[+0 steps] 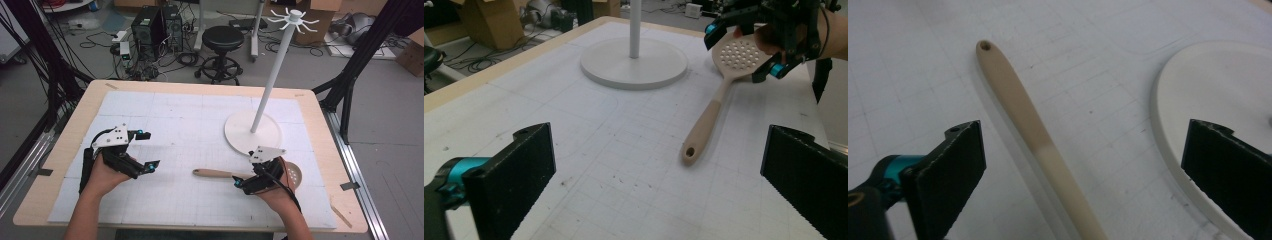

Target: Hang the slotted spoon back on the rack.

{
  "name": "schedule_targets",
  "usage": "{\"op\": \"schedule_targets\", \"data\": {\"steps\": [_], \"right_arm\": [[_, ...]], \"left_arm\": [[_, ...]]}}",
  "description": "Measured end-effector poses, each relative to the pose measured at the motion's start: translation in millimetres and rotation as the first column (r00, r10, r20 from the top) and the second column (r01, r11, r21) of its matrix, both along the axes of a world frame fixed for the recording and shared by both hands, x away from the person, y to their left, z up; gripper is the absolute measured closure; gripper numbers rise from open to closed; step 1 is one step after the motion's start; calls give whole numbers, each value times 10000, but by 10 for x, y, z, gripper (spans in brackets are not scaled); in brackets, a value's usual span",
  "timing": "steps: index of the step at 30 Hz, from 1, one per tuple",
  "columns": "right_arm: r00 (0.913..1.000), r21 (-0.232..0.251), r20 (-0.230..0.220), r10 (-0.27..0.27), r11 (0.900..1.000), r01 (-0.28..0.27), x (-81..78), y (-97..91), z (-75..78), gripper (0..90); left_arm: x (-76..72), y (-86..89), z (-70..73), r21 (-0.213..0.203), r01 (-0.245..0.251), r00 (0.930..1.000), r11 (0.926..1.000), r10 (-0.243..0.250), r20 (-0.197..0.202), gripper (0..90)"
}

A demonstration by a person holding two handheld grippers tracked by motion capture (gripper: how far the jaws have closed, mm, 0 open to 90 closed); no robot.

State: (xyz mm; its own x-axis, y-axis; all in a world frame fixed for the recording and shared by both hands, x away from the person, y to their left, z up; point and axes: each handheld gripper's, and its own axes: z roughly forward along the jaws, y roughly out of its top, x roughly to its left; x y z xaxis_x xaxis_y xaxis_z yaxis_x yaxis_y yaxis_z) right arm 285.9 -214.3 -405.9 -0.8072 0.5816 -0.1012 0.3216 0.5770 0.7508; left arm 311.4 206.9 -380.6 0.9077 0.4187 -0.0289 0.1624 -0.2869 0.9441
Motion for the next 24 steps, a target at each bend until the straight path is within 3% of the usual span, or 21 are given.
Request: {"op": "schedule_targets", "data": {"steps": [6,7,8,10,16,24], "right_arm": [[9992,-698,-393,29,9975,-56,45,133,-93,71],[9985,-915,-538,103,9957,-152,60,164,-131,151],[9978,-1026,-648,136,9945,-202,65,172,-144,155],[9968,-1127,-803,45,9935,-135,77,186,-178,167],[9917,-1269,-1285,-16,9918,-148,128,189,-227,338],[9817,-1403,-1879,293,9885,-564,169,222,-256,516]], "left_arm": [[-5,0,-1,5,-12,10000,10000,12,22,17],[-10,4,-2,-26,-30,10000,10000,30,-9,17],[-10,6,-3,-32,-31,10000,10000,31,-15,17],[-8,11,-8,-24,-38,10000,10000,38,-2,17],[-11,23,-10,-73,-60,10000,10000,60,-19,17],[-9,30,-19,-58,-97,9999,9999,97,-48,17]]}}
